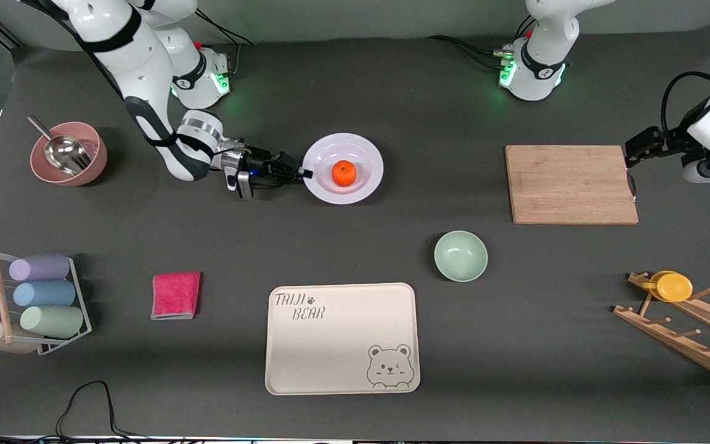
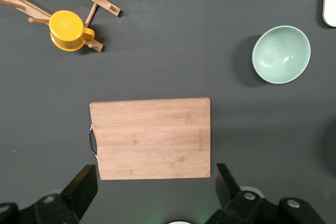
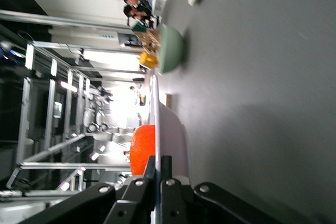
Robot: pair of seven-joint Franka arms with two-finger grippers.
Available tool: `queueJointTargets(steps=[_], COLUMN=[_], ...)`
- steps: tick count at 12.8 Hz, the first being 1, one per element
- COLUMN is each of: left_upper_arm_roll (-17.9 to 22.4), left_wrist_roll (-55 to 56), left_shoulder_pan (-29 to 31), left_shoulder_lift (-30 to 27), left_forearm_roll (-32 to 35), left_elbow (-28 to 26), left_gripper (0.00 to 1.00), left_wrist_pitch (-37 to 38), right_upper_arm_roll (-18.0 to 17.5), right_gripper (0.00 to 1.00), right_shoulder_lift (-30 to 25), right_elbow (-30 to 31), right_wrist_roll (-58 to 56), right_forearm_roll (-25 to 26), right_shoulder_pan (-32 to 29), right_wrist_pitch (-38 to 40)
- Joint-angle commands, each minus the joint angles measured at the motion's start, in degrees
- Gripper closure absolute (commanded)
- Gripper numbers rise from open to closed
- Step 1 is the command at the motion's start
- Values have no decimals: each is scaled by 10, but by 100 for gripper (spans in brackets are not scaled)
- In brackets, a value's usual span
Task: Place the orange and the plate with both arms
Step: 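Slide the plate with the right gripper toward the bear tray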
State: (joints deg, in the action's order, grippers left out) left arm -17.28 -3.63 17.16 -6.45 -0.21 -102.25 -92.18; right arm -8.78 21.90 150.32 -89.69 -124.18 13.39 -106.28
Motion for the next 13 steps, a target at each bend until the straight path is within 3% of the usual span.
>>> queueJointTargets(steps=[1, 3, 6, 9, 13], left_upper_arm_roll=[2, 2, 1, 1, 1], left_wrist_roll=[-23, -23, -23, -23, -23], left_shoulder_pan=[8, 8, 6, 4, 5], left_shoulder_lift=[-9, -8, -7, -7, -8], left_forearm_roll=[-10, -10, -10, -9, -9], left_elbow=[-18, -20, -21, -26, -29], left_gripper=[0, 0, 0, 0, 0], left_wrist_pitch=[-16, -26, -34, -39, -39], right_upper_arm_roll=[-8, -8, -8, -7, 1], right_gripper=[100, 100, 100, 100, 100], right_shoulder_lift=[-115, -181, -237, -226, -149], right_elbow=[25, 33, 29, -19, -170], right_wrist_roll=[116, 193, 294, 339, 444], right_forearm_roll=[19, 31, 93, 167, 256], right_shoulder_pan=[-7, -7, -22, -55, -69], right_wrist_pitch=[2, 1, -7, -24, -59])
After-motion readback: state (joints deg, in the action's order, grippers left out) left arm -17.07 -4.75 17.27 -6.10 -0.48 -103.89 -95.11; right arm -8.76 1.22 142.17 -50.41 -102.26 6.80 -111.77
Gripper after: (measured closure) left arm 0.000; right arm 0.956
